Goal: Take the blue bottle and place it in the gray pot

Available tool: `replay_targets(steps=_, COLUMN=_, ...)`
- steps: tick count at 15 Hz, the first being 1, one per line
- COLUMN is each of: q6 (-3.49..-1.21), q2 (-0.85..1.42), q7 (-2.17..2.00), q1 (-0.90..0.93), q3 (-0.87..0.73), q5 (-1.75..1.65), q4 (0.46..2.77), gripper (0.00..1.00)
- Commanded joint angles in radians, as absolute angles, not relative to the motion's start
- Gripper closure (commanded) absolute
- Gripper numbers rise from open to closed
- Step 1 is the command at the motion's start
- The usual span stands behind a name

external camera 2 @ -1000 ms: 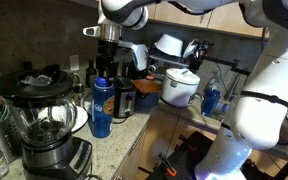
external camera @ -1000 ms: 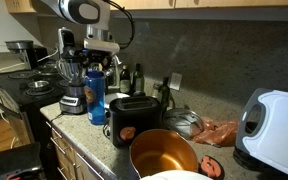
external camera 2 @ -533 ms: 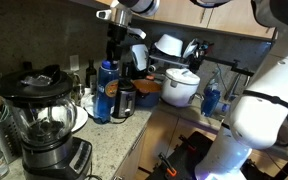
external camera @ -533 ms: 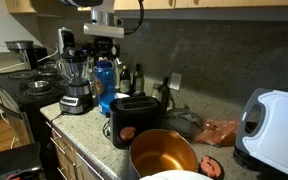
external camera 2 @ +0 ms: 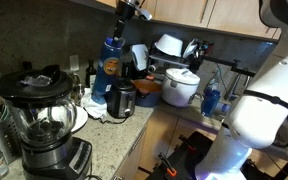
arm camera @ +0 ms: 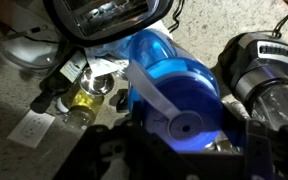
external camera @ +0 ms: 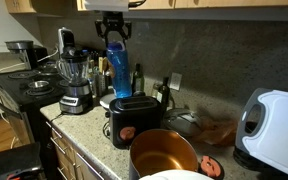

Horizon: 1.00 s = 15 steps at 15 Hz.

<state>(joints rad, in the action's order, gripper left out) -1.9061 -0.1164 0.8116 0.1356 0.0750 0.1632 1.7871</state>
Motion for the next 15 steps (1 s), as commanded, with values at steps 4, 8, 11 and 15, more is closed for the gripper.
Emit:
replay_targets(steps=4, q6=-1.853, q2=-0.062, q7=0.694, q1=0.107, q3=0.047, q5=0.176, q4=1.581, gripper=0.49)
replay_targets(steps=8, q6=-1.872, q2=-0.025, q7=0.618, q1=0.085, q3=0.04, q5=0.144, q4=1.499, gripper=0.49)
replay_targets(steps=11, q6=-1.882, q2=-0.007, q7=0.571, q1=0.062, q3=0.027, q5=0.112, q4=1.467, gripper=0.49)
replay_targets(steps=15, q6=-1.894, q2=0.014, q7=0.518, q1=0.016, q3=-0.007, q5=0.062, q4=1.448, gripper=0.49)
